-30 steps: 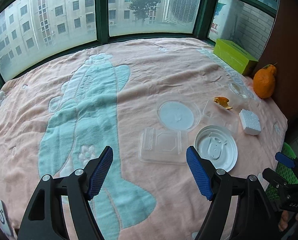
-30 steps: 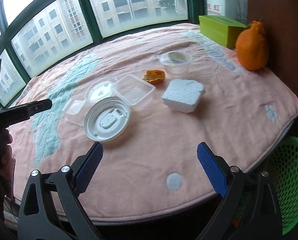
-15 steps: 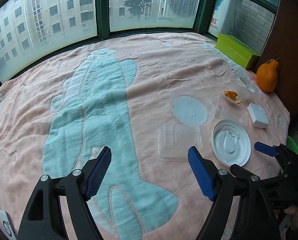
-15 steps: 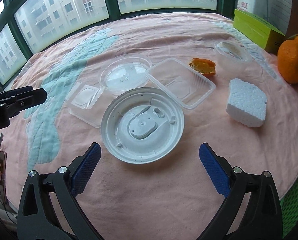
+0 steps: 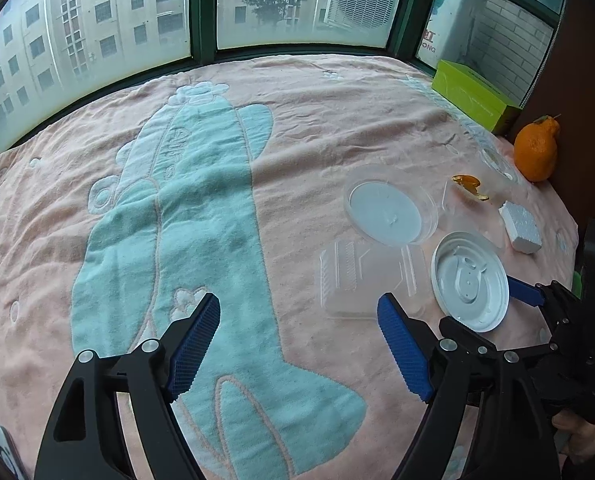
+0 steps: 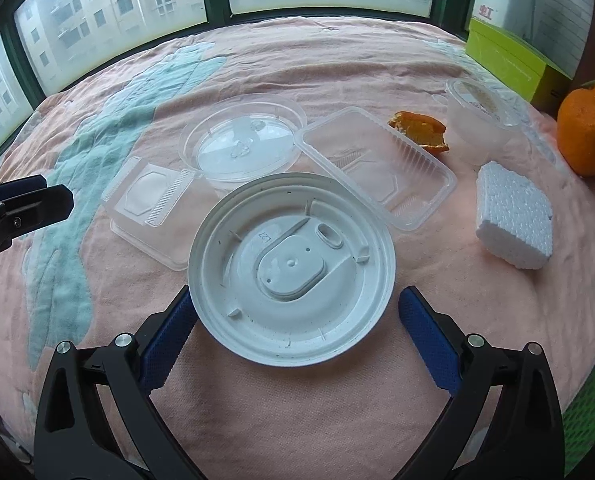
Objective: Collect trash
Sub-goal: 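Grasp the white round lid with the right tool and lift it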
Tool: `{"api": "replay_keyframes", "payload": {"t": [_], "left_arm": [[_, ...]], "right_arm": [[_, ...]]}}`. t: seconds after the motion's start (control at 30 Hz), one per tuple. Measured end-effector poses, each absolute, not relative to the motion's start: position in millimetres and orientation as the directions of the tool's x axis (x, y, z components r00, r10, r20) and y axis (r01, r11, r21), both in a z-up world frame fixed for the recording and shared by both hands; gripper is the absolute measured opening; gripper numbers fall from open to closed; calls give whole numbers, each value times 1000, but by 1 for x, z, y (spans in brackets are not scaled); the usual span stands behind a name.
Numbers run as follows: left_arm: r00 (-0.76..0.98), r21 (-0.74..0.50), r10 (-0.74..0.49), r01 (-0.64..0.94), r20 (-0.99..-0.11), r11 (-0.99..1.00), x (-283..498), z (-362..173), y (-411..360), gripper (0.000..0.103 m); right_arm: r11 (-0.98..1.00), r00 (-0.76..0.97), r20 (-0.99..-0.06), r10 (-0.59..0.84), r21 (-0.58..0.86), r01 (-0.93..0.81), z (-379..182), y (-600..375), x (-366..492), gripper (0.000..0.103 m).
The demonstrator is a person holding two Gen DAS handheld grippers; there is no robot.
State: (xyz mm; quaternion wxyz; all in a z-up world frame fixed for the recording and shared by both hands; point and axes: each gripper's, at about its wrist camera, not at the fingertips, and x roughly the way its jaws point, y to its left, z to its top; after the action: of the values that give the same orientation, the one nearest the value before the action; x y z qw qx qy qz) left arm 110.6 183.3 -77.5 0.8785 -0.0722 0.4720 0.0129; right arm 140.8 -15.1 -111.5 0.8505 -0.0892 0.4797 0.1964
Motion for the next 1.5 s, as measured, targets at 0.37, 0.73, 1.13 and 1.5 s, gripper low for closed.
{"api": "replay_keyframes", "payload": {"t": [0.37, 0.73, 1.13, 1.5], "left_arm": [[554, -117, -54, -78, -831, 990, 111, -79, 176, 81], [550, -112, -87, -11, -830, 994, 118, -82, 154, 92], [518, -125, -113, 13, -848, 992, 138, -99, 131, 93], [509, -94, -81, 0, -857, 996, 150, -110, 121, 93]], "right_arm": [[905, 464, -839, 284, 74, -420, -105, -20, 138, 88], [901, 479, -816, 325, 114, -418, -89, -47, 126, 81], [904, 460, -824, 330, 135, -406, -92, -72, 111, 82], [907, 479, -825, 300, 91, -411, -95, -75, 108, 98]]}}
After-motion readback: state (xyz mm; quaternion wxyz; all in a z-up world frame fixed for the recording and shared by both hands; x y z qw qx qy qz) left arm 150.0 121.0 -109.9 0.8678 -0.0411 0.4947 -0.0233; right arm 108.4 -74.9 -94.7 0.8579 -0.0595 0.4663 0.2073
